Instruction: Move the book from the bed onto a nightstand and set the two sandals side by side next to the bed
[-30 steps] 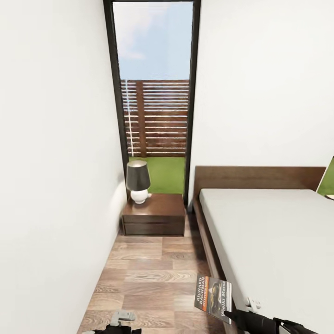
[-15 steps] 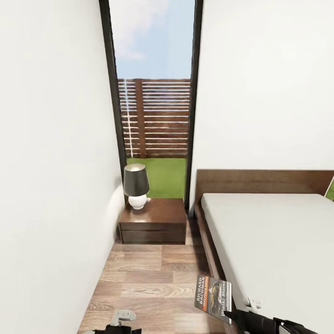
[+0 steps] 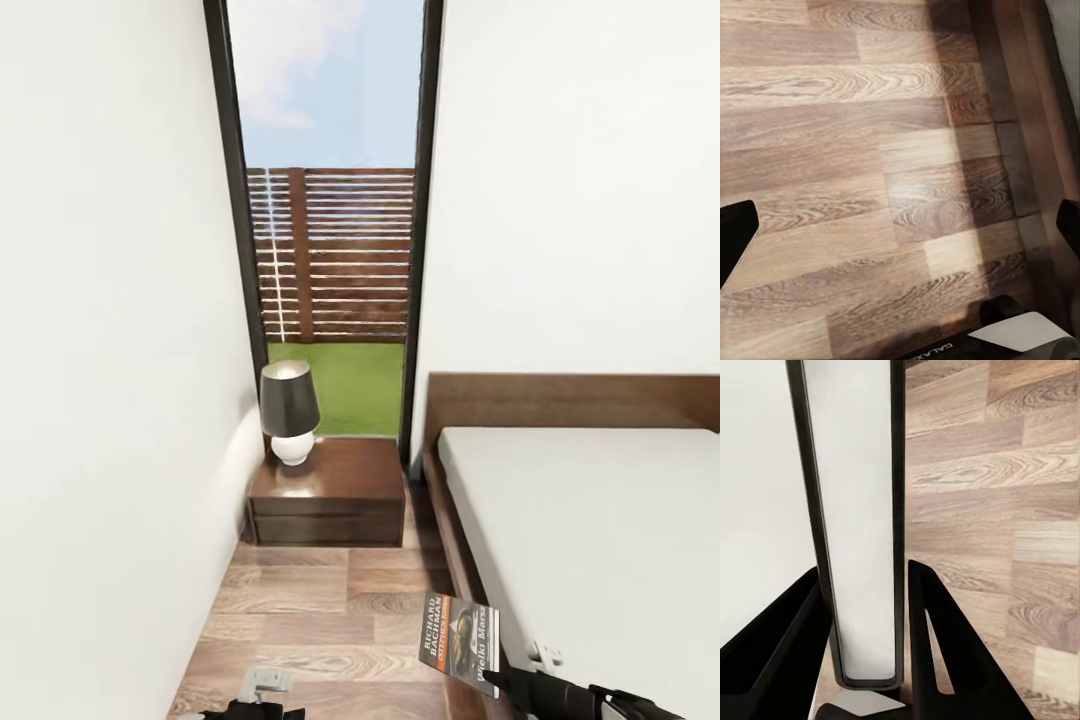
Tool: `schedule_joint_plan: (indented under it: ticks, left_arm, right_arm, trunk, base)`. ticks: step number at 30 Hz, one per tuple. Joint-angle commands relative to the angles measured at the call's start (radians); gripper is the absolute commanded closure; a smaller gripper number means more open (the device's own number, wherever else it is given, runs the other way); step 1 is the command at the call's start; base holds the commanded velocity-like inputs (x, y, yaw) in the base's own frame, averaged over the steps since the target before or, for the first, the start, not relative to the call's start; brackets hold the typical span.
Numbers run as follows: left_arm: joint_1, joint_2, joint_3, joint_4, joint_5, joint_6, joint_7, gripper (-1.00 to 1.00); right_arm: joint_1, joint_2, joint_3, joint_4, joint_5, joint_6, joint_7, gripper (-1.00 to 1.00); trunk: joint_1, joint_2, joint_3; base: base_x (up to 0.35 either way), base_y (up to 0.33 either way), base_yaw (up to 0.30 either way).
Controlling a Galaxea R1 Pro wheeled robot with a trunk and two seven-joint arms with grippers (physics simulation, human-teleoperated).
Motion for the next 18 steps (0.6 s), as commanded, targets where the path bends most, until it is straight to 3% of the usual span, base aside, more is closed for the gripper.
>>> schedule_joint_plan:
  ticks: [1,18]
  left_arm:
    - [-0.001,0.001,-0.005,-0.001,0.010,0.005,-0.002,-1.00]
    - [-0.001,0.001,-0.005,-0.001,0.010,0.005,-0.002,-1.00]
  right_arm:
    - [-0.001,-0.001,-0.014,0.001,0.005,0.006,0.003,1.00]
    - [-0.001,0.000,-0.014,0.001,0.005,0.006,0.003,1.00]
  trunk:
    - [0.001,-0.001,-0.001]
    - [0.001,-0.001,-0.001]
  base:
    - [0.328,0.000,0.000]
    - [0.328,0.000,0.000]
